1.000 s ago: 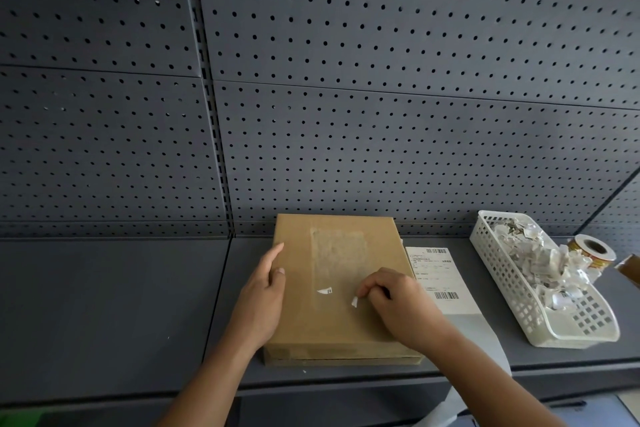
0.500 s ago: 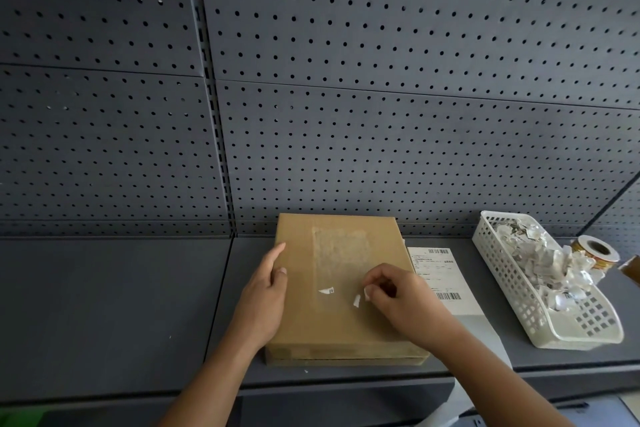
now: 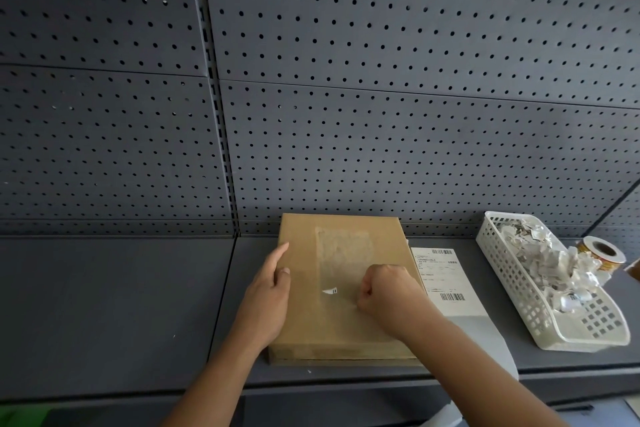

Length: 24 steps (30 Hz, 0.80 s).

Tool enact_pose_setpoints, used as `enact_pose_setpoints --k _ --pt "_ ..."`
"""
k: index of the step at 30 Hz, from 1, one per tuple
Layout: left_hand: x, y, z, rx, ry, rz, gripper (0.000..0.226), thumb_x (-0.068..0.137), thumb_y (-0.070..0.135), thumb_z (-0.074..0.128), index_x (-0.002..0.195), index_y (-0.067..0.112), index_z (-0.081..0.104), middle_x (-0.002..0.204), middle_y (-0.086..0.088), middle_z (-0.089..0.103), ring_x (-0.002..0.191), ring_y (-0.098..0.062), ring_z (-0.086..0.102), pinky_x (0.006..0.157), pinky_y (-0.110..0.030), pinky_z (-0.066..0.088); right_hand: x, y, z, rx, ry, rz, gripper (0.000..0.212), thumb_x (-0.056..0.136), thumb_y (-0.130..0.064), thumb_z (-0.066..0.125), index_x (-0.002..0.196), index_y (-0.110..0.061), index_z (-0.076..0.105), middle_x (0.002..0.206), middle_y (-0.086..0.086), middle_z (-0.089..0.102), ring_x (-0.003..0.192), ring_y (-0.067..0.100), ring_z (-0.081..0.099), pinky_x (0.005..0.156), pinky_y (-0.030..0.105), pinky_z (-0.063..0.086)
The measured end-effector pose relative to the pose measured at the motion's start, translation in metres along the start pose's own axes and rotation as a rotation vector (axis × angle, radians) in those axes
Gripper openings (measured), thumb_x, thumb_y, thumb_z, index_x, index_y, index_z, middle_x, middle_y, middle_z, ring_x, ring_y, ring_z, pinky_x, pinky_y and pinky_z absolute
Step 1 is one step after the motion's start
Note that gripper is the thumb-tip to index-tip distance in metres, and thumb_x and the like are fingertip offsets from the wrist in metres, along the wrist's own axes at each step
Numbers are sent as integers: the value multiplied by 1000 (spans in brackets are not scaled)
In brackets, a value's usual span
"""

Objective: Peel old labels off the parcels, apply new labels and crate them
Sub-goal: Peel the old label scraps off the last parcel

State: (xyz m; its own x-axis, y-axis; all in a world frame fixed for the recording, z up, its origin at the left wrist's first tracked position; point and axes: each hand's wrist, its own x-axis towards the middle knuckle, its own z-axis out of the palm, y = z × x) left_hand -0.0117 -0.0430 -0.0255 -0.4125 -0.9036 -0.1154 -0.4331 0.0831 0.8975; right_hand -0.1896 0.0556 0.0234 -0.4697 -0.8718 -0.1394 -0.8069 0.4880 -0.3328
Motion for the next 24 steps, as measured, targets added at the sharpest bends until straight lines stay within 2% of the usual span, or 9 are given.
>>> enact_pose_setpoints --k 3,7,10,13,15,18,20,21,24 --pt "0 0 0 2 -6 4 44 108 37 32 147 59 29 159 13 35 59 -4 53 50 -5 43 3 -4 -3 -11 -24 25 11 82 -14 52 83 -8 62 87 5 61 64 18 53 46 22 37" --pt "-1 0 0 -5 -19 1 44 109 37 31 147 59 29 159 12 35 55 7 50 50 -7 42 2 -7 -3 -86 -43 9 7 85 -14 52 81 -9 57 81 3 55 62 20 51 48 25 37" --pt "-1 1 -1 3 -24 2 44 108 38 31 145 61 28 157 9 41 58 0 55 50 -16 44 1 -5 -2 -100 -40 -22 8 85 -16 49 80 -10 52 80 3 54 63 20 50 46 25 33" --pt "-2 1 -1 -11 -28 0 44 108 38 31 144 62 29 157 9 41 52 -3 52 51 -19 45 -1 -1 -4 -38 -25 -52 13 84 -18 49 85 -9 57 86 5 61 74 24 59 53 28 41" --pt "-1 0 -1 -9 -26 -4 43 108 39 31 144 62 29 160 10 35 64 -2 61 60 -18 45 -3 4 -6 39 -29 -64 13 84 -18 52 86 -10 61 86 3 63 75 21 60 61 31 48" --pt "-1 0 0 -23 -14 -1 43 108 41 31 144 63 28 159 11 36 76 -8 66 63 -19 44 -5 17 -10 212 5 -55 8 86 -19 56 83 -17 63 78 -6 64 67 9 56 61 23 49" --pt "0 -1 0 -31 -12 4 42 107 42 31 142 66 28 158 10 39 101 -21 67 70 -24 46 -8 22 -12 267 34 -50 9 86 -19 58 81 -21 65 76 -7 65 67 6 58 64 21 51" --pt "0 -2 0 -29 -9 2 42 107 42 31 142 66 28 159 10 37 106 -23 66 71 -23 47 -9 22 -11 262 34 -53 9 86 -19 59 80 -22 65 77 -7 66 69 6 59 64 20 51" --pt "0 -2 -1 -23 -9 -13 42 108 41 31 144 62 29 160 11 34 80 -14 67 57 -14 45 -10 15 -7 198 17 -73 7 85 -17 60 82 -20 66 79 -8 65 72 7 60 63 19 51"
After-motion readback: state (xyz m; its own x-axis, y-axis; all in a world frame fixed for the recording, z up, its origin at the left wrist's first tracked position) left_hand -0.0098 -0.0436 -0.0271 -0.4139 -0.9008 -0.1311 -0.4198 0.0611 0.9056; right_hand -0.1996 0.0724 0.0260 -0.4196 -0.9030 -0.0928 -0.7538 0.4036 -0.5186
